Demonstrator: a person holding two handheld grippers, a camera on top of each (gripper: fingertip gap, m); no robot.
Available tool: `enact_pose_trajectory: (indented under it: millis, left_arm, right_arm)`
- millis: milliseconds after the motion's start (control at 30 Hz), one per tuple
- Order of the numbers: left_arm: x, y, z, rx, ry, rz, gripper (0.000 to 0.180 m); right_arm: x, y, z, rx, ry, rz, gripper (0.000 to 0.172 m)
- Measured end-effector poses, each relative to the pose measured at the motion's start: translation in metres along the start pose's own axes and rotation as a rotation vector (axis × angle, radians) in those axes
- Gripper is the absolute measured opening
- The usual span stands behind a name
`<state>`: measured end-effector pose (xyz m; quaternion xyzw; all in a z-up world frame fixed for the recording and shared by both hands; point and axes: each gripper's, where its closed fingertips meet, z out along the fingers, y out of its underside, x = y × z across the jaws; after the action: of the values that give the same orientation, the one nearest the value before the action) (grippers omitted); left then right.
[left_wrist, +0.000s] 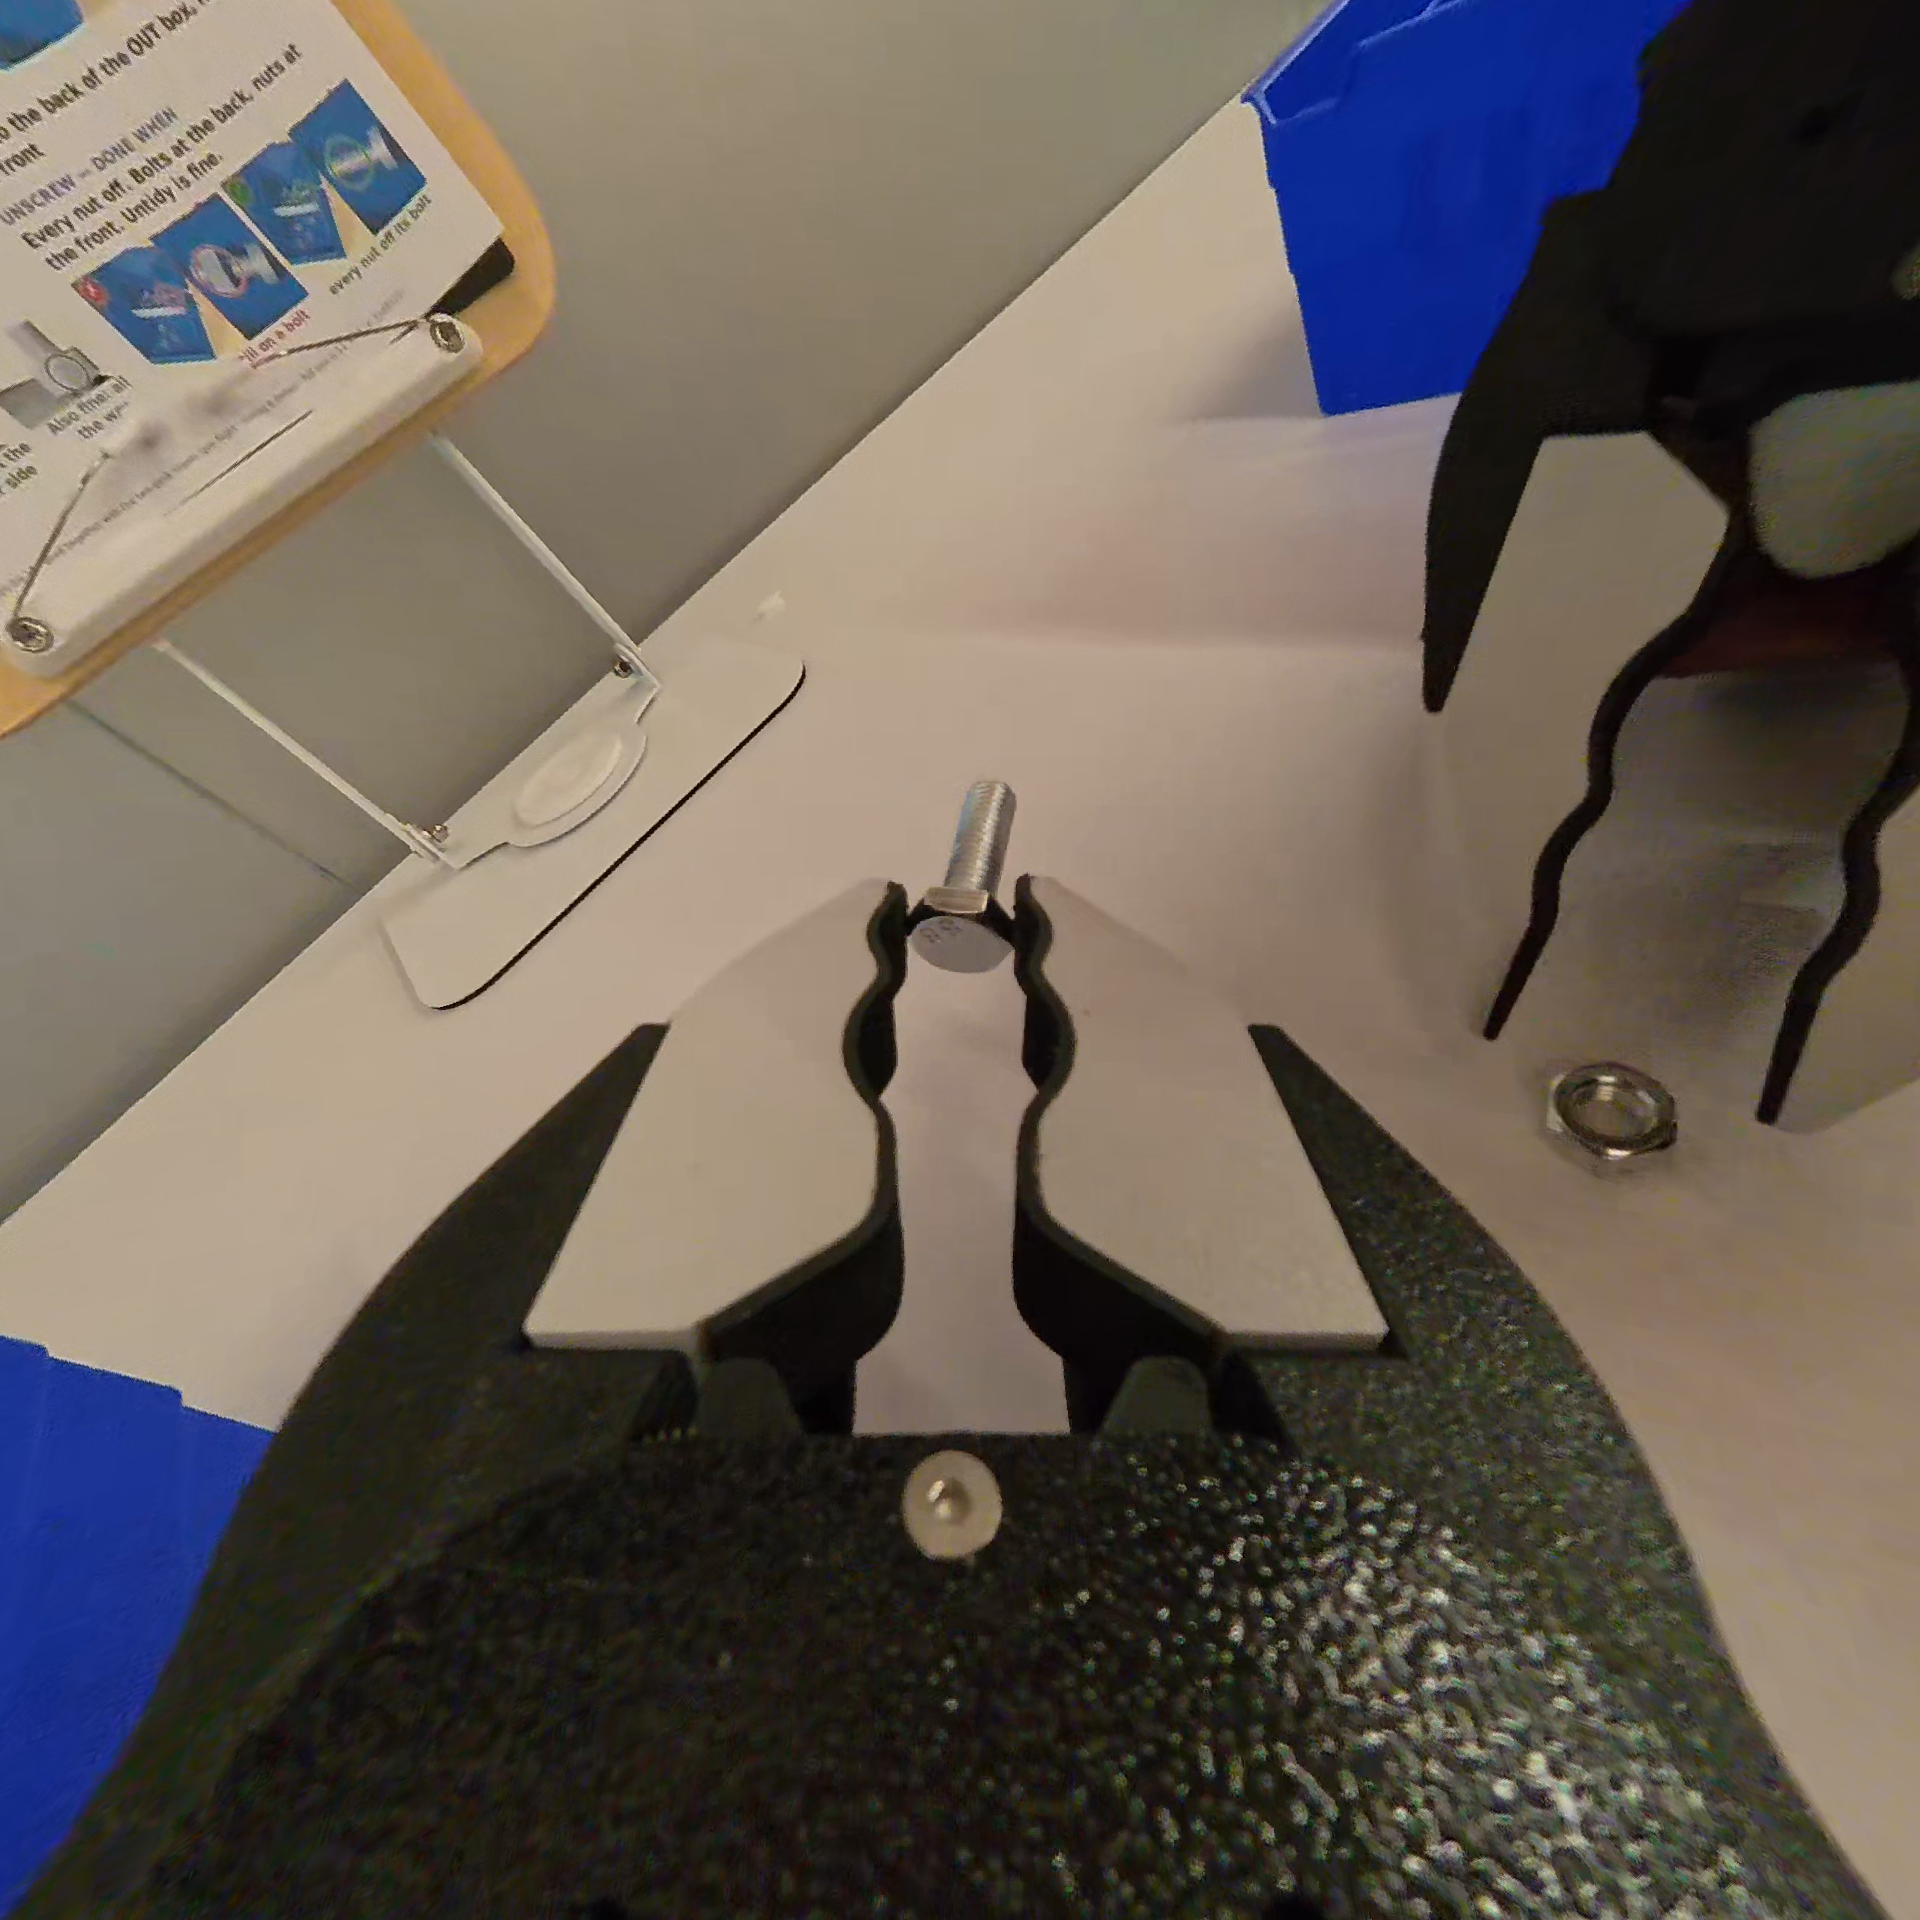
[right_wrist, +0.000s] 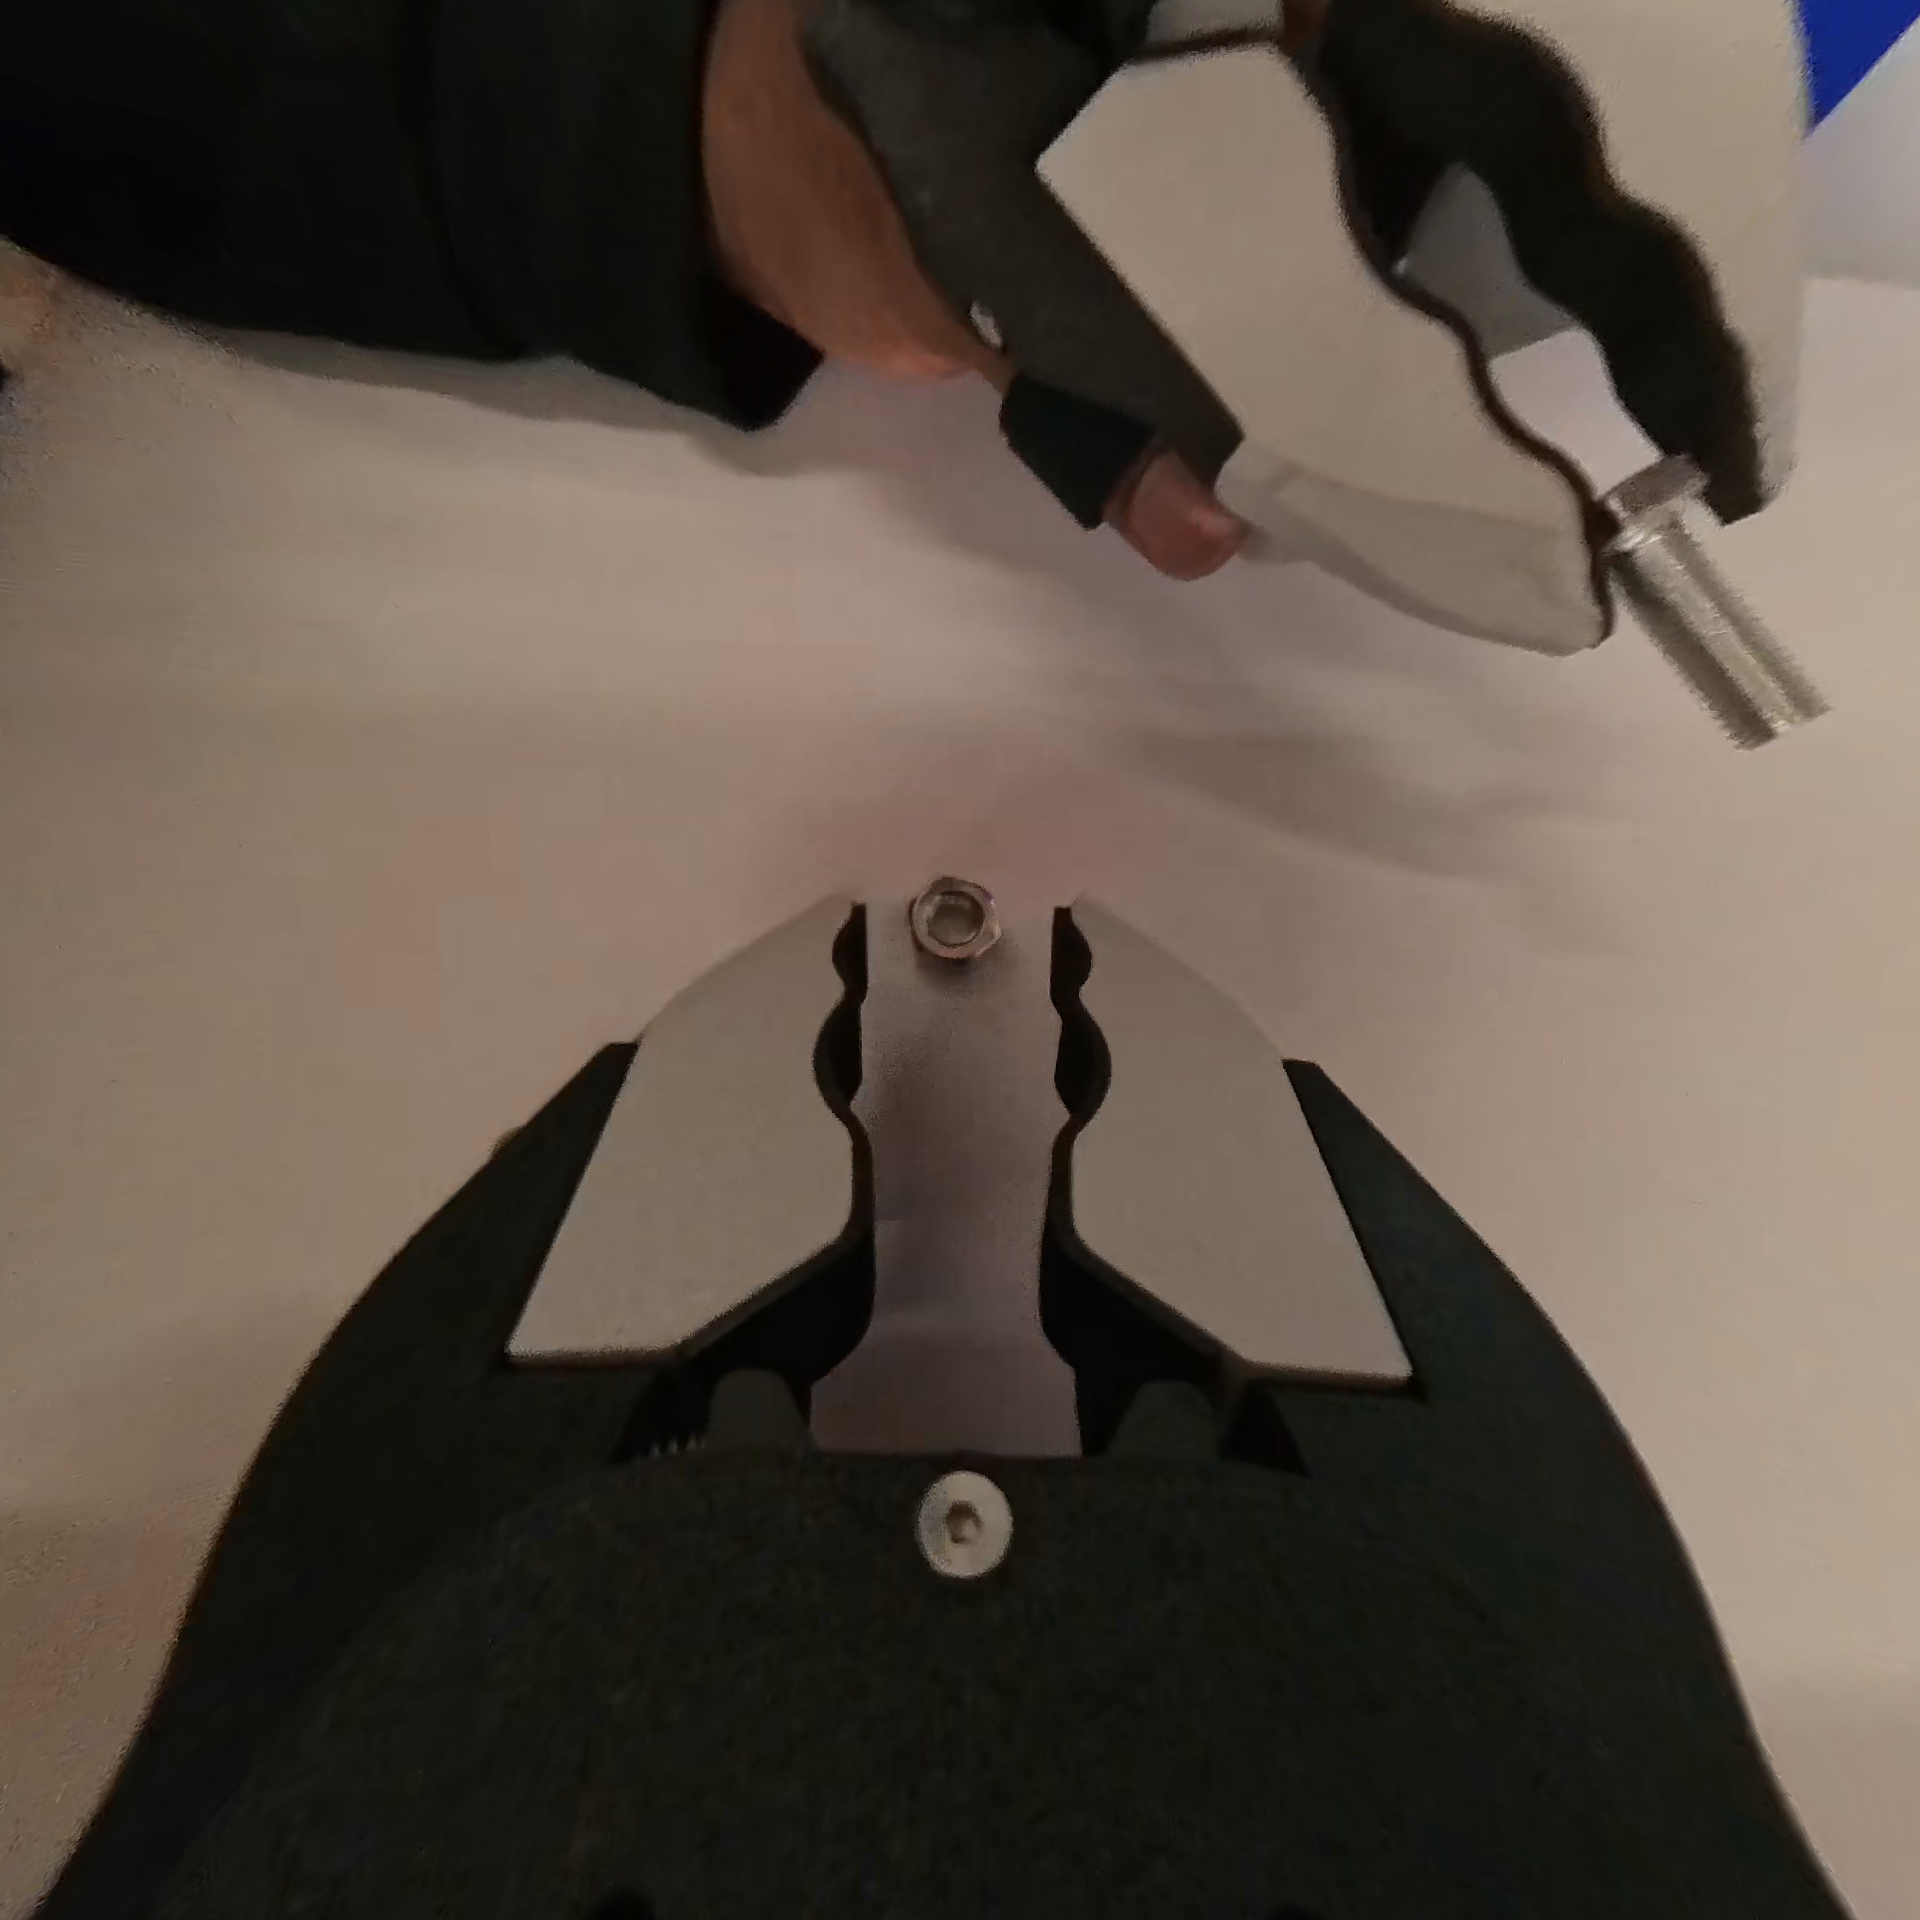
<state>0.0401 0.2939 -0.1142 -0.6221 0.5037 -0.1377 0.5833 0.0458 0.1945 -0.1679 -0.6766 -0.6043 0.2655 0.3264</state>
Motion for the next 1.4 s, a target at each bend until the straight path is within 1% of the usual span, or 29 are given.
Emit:
enact_pose_trajectory:
  millis: [167, 233, 300, 333, 500, 567, 633, 700, 767, 833, 900, 1000, 1067, 1133, 1267, 1400]
  left_arm:
    - [-0.004, 0.001, -0.007, 0.01, 0.018, -0.063, 0.019]
    - [-0.006, 0.002, -0.009, 0.013, 0.02, -0.094, 0.019]
    - [-0.008, 0.001, -0.011, 0.018, 0.024, -0.126, 0.019]
    - [-0.007, 0.0, -0.012, 0.025, 0.033, -0.143, 0.019]
    - [-0.003, -0.019, -0.018, 0.139, 0.081, -0.194, 0.019]
    - [-0.001, -0.023, -0.019, 0.174, 0.095, -0.201, 0.019]
    - [0.003, -0.026, -0.02, 0.207, 0.11, -0.194, 0.019]
    - [0.006, -0.034, -0.023, 0.265, 0.117, -0.166, 0.019]
    - [0.013, -0.047, -0.027, 0.347, 0.13, -0.145, 0.019]
    - [0.021, -0.064, -0.031, 0.438, 0.139, -0.123, 0.019]
    - [0.023, -0.084, -0.036, 0.537, 0.119, -0.158, 0.019]
    - [0.028, -0.097, -0.034, 0.605, 0.088, -0.202, 0.019]
    - [0.034, -0.102, -0.036, 0.637, 0.117, -0.215, 0.019]
    - [0.035, -0.103, -0.038, 0.66, 0.149, -0.238, 0.018]
    - [0.031, -0.11, -0.044, 0.738, 0.231, -0.355, 0.018]
    - [0.038, -0.101, -0.032, 0.671, 0.273, -0.393, 0.019]
  right_arm:
    - [0.001, 0.006, 0.011, -0.088, 0.0, -0.007, 0.035]
    - [0.001, 0.004, 0.014, -0.09, -0.006, 0.008, 0.03]
    - [0.001, 0.004, 0.014, -0.091, -0.001, 0.017, 0.018]
    - [0.002, 0.004, 0.014, -0.091, 0.006, 0.023, 0.018]
    - [0.008, 0.004, 0.01, -0.086, 0.078, 0.036, 0.017]
    - [0.015, -0.005, 0.003, -0.009, 0.115, 0.05, 0.017]
    - [0.028, -0.023, -0.012, 0.133, 0.161, 0.081, 0.017]
    - [0.038, -0.048, -0.035, 0.334, 0.178, 0.102, 0.017]
    - [0.038, -0.074, -0.064, 0.568, 0.137, 0.095, 0.017]
    - [0.036, -0.093, -0.093, 0.784, 0.095, 0.083, 0.017]
    - [0.04, -0.098, -0.11, 0.896, 0.128, 0.074, 0.017]
    - [0.04, -0.097, -0.121, 0.944, 0.182, 0.06, 0.017]
    - [0.036, -0.093, -0.126, 0.951, 0.187, 0.06, 0.017]
    - [0.033, -0.088, -0.131, 0.964, 0.154, 0.076, 0.017]
    - [0.034, -0.083, -0.131, 0.985, 0.108, 0.109, 0.017]
    - [0.035, -0.078, -0.114, 0.928, 0.1, 0.128, 0.017]
